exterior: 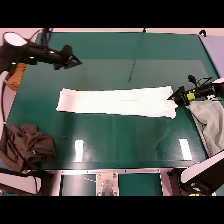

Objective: Fold the shirts.

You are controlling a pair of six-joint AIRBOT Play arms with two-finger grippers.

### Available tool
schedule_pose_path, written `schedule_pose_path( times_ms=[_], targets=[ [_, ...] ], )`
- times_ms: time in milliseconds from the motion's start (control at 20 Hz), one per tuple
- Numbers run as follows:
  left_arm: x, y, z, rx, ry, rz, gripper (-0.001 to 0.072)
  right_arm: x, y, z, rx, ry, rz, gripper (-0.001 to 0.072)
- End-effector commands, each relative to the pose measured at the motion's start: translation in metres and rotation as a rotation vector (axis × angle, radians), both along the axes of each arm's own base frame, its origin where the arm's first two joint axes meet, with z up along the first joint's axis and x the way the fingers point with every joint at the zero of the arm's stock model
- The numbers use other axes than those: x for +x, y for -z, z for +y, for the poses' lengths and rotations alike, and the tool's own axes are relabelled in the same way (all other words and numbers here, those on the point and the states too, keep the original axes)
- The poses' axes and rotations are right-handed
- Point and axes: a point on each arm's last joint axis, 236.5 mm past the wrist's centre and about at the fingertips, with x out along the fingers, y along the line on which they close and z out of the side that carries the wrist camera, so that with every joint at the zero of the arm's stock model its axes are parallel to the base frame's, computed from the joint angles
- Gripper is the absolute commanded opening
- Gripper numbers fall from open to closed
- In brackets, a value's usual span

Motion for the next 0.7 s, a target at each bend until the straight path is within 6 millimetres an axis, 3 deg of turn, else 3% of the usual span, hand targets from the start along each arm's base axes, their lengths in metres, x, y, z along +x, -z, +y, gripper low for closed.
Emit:
schedule_pose_path(
  times_ms=[0, 100, 150, 250, 350, 500, 650],
  targets=[
    [-0.005, -0.006, -0.046, 0.011, 0.072, -0.088, 0.002, 0.012, -0.003, 0.013, -0.02, -0.034, -0.034, 0.035],
    [-0.008, -0.007, -0.057, 0.011, 0.089, -0.103, 0.002, 0.015, -0.002, 0.026, -0.025, -0.062, -0.04, 0.0324],
    [-0.009, -0.007, -0.06, 0.011, 0.095, -0.104, 0.002, 0.015, -0.002, 0.032, -0.025, -0.078, -0.043, 0.0197],
    [-0.011, -0.005, -0.062, 0.023, 0.102, -0.106, 0.002, 0.015, -0.004, 0.036, -0.022, -0.09, -0.041, 0.0041],
    [-0.014, 0.009, -0.069, 0.066, 0.127, -0.096, 0.0019, 0.017, -0.014, 0.035, -0.023, -0.097, -0.053, 0.002],
    [-0.027, 0.054, -0.11, 0.118, 0.209, -0.055, 0.0018, 0.034, -0.057, 0.032, -0.061, -0.111, -0.14, 0.0019],
    [-0.035, 0.113, -0.168, 0.147, 0.256, -0.036, 0.0018, 0.039, -0.119, 0.04, -0.086, -0.16, -0.212, 0.002]
  ],
)
